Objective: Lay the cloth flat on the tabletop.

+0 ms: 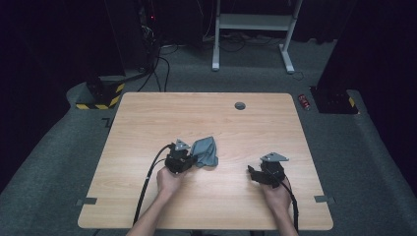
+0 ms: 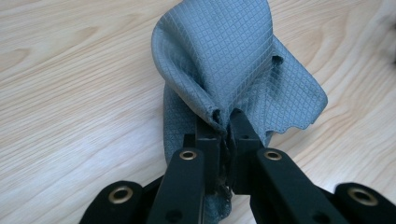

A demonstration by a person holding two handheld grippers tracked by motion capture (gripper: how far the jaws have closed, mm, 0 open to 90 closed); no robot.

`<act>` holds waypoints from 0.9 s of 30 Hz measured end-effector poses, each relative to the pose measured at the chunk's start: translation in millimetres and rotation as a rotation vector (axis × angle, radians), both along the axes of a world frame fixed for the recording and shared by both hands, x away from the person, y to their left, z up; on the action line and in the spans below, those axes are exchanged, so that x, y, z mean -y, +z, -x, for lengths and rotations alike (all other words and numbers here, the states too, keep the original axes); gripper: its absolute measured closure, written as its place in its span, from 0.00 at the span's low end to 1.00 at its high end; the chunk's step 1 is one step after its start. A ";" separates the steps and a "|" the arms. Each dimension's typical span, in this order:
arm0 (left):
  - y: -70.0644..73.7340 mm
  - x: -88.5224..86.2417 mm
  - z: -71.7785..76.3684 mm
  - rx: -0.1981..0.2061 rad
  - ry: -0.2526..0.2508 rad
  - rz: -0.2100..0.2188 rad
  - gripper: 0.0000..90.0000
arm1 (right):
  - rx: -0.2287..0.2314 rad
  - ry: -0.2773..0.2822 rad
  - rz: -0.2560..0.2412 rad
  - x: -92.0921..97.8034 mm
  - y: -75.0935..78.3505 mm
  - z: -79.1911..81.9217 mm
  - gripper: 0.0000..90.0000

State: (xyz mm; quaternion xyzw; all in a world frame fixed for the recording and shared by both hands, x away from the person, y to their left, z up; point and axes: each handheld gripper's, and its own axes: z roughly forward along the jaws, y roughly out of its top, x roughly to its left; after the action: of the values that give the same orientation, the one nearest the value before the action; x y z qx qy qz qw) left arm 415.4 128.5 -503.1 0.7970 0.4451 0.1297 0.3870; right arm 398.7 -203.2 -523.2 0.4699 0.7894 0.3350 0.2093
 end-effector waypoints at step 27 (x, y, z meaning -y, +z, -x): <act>10.3 31.6 7.5 0.031 -0.110 -0.011 0.84 | -0.002 0.001 -0.001 -0.3 0.1 -0.1 0.37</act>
State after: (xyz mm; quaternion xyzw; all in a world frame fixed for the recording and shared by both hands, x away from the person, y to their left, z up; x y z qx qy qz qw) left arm 407.9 96.9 -492.7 0.8204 0.3936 0.1231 0.3960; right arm 398.8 -202.9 -523.2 0.4700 0.7897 0.3348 0.2082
